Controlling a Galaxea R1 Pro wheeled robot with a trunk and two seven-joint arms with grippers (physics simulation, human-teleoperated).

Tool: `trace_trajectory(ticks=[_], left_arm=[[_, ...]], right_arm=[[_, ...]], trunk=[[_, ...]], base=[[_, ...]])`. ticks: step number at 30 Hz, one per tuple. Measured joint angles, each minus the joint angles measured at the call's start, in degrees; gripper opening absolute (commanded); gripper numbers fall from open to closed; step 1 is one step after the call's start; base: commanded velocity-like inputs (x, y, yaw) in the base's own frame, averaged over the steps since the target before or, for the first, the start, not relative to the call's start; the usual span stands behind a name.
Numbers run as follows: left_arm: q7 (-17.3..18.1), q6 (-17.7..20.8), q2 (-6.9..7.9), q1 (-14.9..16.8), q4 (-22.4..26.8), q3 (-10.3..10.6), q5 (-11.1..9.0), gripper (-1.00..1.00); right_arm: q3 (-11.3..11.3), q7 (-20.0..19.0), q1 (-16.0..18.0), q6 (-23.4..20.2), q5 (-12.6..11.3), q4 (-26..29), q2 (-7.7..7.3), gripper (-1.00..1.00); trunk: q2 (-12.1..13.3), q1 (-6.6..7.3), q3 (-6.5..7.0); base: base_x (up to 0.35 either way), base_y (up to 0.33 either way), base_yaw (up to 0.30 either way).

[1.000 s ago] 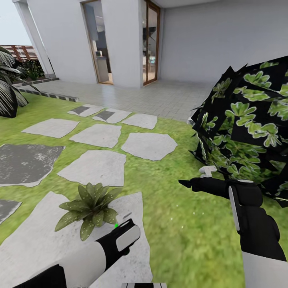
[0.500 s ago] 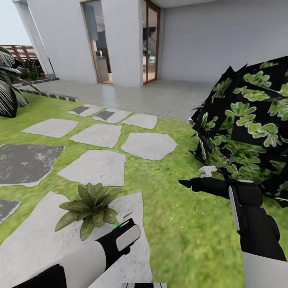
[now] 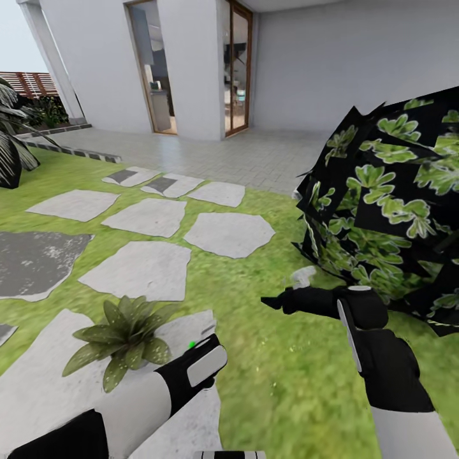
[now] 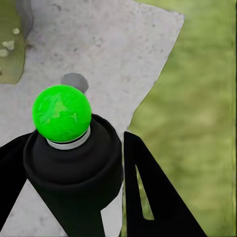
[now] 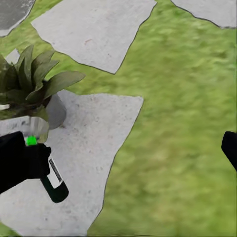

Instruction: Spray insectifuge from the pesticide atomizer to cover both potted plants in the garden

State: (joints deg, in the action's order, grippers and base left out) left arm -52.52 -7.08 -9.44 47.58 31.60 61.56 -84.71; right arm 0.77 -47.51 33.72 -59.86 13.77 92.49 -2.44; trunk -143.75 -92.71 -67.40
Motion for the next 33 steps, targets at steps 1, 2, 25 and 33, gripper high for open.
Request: trace_trajectory(ticks=[1,2,25,33], left_arm=[[-0.02,-0.02,-0.03,0.43,0.21,-0.01,0.01,-1.00],[-0.01,-0.04,-0.07,1.00,0.41,-0.02,0.03,-1.00],[-8.35,-9.17,2.76,2.53,-1.18,-0.60,-0.56,-1.00],[-8.97,-10.81,3.00,0.86,-3.75,-4.15,-0.45,-1.00]], right_arm=[[1.82,0.01,-0.10,0.00,0.02,0.00,-0.01,1.00],[3.60,0.02,-0.40,0.00,0.02,0.00,-0.05,1.00],[7.61,0.10,-3.79,0.01,0.31,0.00,-0.44,1.00],[7.67,0.07,-3.79,0.00,0.30,0.00,-0.44,1.00]], trunk=[[0.00,0.00,0.00],[0.00,0.00,0.00],[0.00,-0.01,0.00],[0.00,0.02,0.00]], base=[[0.023,-0.030,0.000],[0.015,-0.019,0.000],[0.147,-0.120,0.000],[0.172,-0.013,0.000]])
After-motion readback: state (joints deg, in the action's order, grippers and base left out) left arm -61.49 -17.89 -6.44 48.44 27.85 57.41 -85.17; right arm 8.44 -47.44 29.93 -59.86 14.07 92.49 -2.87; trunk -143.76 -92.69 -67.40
